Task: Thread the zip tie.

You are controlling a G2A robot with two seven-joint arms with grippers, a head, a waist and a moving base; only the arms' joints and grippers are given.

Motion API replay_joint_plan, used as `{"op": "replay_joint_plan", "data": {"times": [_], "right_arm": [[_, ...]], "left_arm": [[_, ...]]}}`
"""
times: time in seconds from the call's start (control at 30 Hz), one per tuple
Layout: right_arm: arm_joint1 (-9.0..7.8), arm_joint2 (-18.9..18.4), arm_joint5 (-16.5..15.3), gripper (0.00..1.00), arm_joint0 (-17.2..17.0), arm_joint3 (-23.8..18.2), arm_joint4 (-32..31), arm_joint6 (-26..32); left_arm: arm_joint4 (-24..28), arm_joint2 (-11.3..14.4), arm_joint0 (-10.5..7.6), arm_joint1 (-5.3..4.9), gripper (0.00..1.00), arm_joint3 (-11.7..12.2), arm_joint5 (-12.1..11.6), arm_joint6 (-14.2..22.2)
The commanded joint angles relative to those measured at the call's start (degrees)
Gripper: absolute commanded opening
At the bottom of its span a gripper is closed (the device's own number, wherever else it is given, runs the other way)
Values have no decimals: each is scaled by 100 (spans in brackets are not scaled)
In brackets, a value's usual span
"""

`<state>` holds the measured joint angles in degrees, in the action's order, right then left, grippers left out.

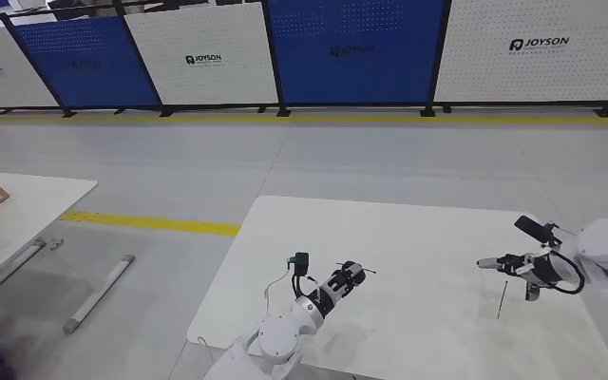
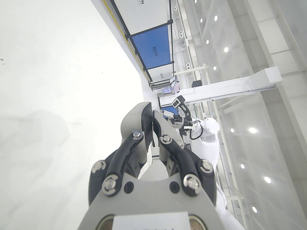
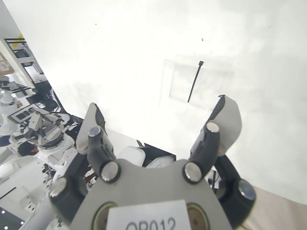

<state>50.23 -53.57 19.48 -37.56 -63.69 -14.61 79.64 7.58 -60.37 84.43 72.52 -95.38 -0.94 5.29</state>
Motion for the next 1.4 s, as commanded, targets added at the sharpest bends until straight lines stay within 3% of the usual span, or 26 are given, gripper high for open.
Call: {"op": "replay_joint_plan", "data": {"times": [0.0, 0.3, 0.43, 0.5, 1.2, 1.23, 1.27, 1.3, 1.37], "right_arm": [[1, -4, 0, 100, 0, 6, 15, 0], [11, 77, -120, 100, -70, -10, -78, -34], [70, 435, -73, 100, 141, 123, -351, 0], [111, 524, -251, 100, 256, 173, -370, -10], [26, 420, -367, 100, 37, -30, -555, 0], [18, 426, -357, 91, 32, -32, -554, 0], [11, 446, -350, 75, 25, -38, -548, 0], [3, 478, -331, 50, 28, -40, -531, 0], [-4, 560, -287, 48, 48, -17, -521, 0]], "left_arm": [[0, 0, 0, 0, 0, 0, 0, 0], [0, 0, 0, 0, 0, 0, 0, 0], [0, 0, 0, 0, 0, 0, 0, 0], [0, 0, 0, 0, 0, 0, 0, 0], [0, 0, 0, 0, 0, 0, 0, 0], [0, 0, 0, 0, 0, 0, 0, 0], [0, 0, 0, 0, 0, 0, 0, 0], [0, 0, 0, 0, 0, 0, 0, 0], [0, 0, 0, 0, 0, 0, 0, 0]]}}
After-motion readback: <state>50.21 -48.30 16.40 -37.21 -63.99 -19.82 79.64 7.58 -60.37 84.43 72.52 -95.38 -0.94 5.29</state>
